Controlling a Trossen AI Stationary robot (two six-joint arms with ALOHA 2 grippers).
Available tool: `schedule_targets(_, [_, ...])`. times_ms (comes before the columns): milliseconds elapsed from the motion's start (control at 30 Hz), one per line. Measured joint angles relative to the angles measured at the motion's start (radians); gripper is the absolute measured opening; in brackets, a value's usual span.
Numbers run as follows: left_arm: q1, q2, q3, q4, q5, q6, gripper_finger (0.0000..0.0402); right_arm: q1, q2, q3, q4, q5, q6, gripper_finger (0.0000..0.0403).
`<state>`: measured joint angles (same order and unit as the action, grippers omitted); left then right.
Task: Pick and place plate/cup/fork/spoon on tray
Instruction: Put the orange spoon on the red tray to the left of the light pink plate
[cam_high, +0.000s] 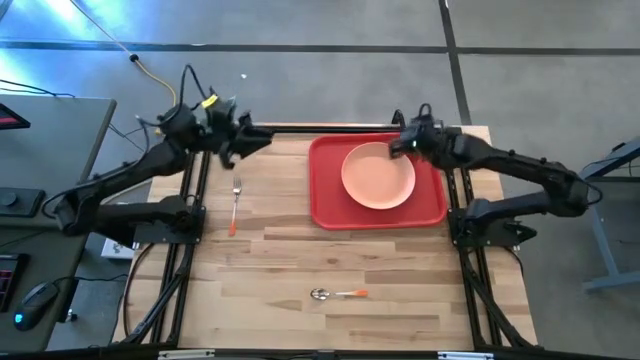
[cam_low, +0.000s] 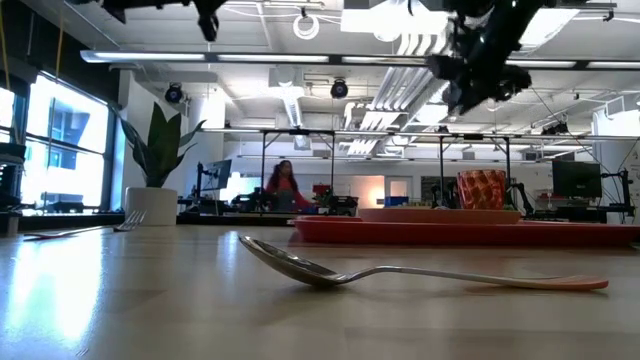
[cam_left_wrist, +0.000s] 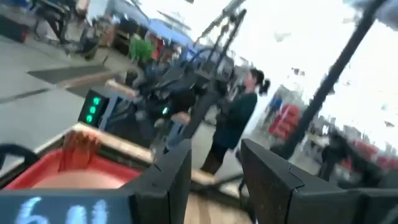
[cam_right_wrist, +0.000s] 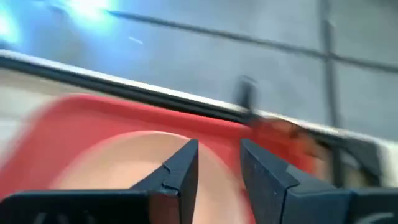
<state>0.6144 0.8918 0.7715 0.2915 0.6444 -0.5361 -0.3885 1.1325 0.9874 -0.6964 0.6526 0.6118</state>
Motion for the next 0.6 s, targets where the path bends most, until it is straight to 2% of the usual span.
schedule_targets(200, [-0.014,-0.159,0.000,-0.408,-0.013,0.049,0.0124,0.301,0.027,0.001,0.362,0.009,-0.226,0.0074])
schedule_targets(300, [-0.022,-0.219,0.000,-0.645,-0.058,0.044,0.0123,0.407,0.084,0.002,0.500,0.016,-0.261,0.0055])
schedule_targets(367, [-0.039,-0.236,-0.002,-0.779,-0.138,0.045,0.0123,0.448,0.135,0.002,0.535,0.028,-0.241,0.0043])
schedule_targets(467, [-0.072,-0.226,-0.005,-0.882,-0.242,0.013,0.0123,0.484,0.220,0.002,0.605,-0.001,-0.140,0.0031])
schedule_targets(533, [-0.097,-0.210,-0.006,-0.904,-0.277,-0.014,0.0123,0.509,0.272,0.002,0.662,-0.065,-0.075,0.0026])
schedule_targets(600, [-0.125,-0.196,-0.006,-0.898,-0.297,-0.027,0.0123,0.524,0.320,0.002,0.658,-0.184,-0.030,0.0018])
